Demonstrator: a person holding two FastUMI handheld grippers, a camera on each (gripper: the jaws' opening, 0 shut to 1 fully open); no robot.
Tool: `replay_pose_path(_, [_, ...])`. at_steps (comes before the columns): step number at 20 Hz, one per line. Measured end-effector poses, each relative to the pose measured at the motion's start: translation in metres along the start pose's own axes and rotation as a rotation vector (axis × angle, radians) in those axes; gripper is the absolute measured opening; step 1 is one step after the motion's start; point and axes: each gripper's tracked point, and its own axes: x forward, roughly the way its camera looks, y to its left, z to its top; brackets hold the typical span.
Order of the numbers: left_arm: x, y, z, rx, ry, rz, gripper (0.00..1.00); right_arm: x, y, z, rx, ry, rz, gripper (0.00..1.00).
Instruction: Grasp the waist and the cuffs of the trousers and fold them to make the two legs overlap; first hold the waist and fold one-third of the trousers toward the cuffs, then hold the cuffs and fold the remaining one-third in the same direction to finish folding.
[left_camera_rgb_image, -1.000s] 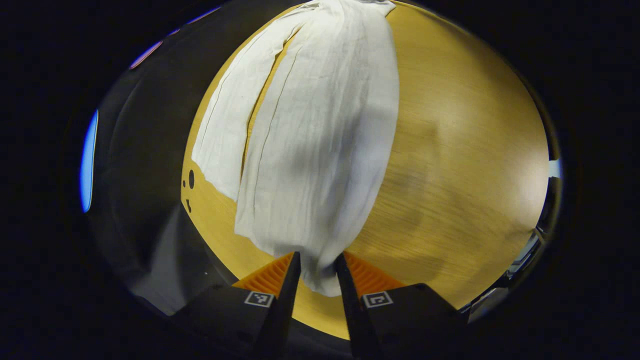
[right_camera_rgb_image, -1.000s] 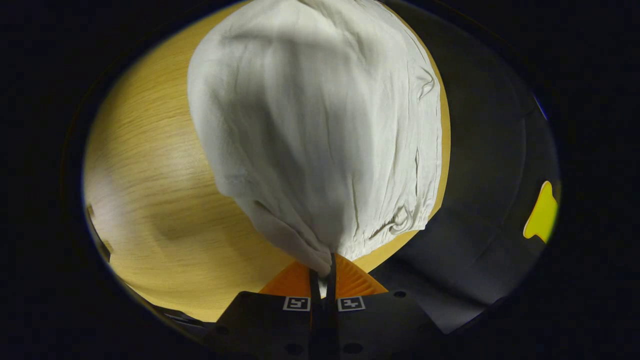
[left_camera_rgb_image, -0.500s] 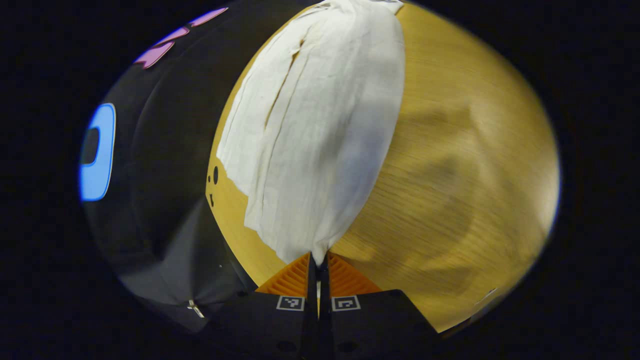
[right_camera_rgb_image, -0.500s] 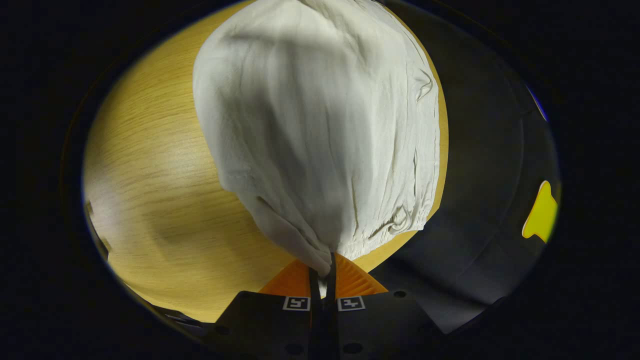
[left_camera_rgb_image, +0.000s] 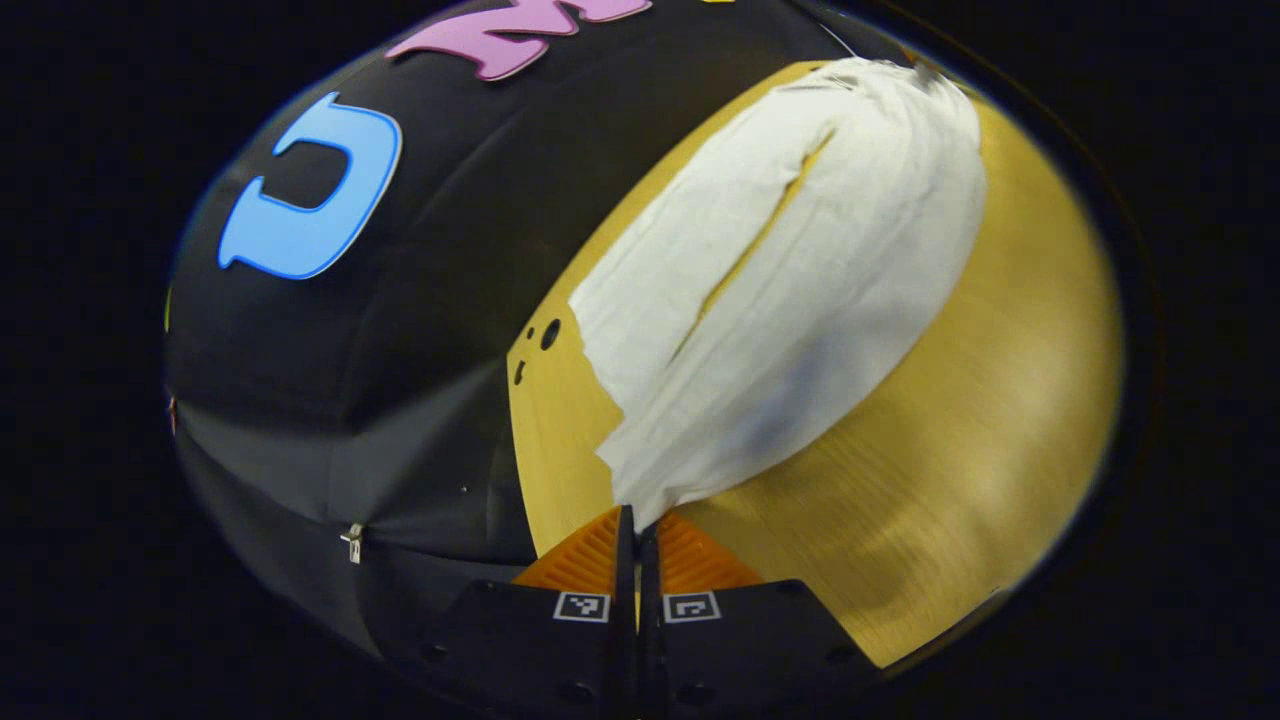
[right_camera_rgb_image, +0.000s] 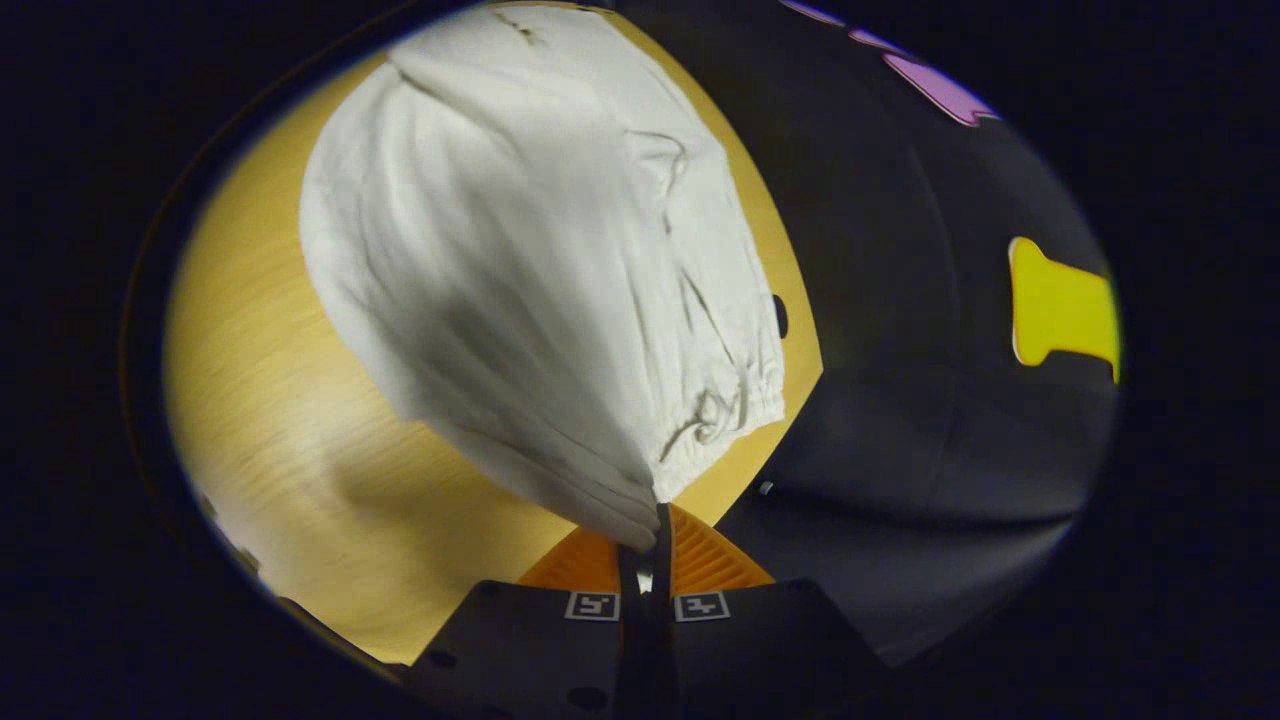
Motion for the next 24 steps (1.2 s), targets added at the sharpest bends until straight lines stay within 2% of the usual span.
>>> replay_pose_path(4, [0.002,0.025,0.030,-0.120,-0.037,0.040,0.05,-0.002,-0.040,0.022,0.279,-0.028,-0.042,0.05])
replay_pose_path(7, [0.016,0.047,0.055,-0.134,-0.060,0.058,0.05,0.002,-0.075,0.040,0.448,-0.062,-0.074,0.05])
replay_pose_path(11, [0.031,0.066,0.092,-0.230,-0.092,0.030,0.05,-0.004,-0.103,0.056,0.653,-0.076,-0.048,0.05])
replay_pose_path(14, [0.051,0.093,0.124,-0.348,-0.111,0.024,0.05,-0.006,-0.128,0.076,0.825,-0.098,-0.037,0.05])
replay_pose_path(18, [0.102,0.109,0.157,-0.494,-0.097,-0.005,0.05,0.038,-0.156,0.102,1.023,-0.115,-0.021,0.05])
replay_pose_path(21, [0.142,0.093,0.174,-0.627,-0.051,-0.077,0.05,0.063,-0.164,0.113,1.141,-0.113,-0.008,0.05])
replay_pose_path(24, [0.181,0.090,0.173,-0.696,-0.017,-0.091,0.05,0.088,-0.165,0.123,1.245,-0.087,0.008,0.05])
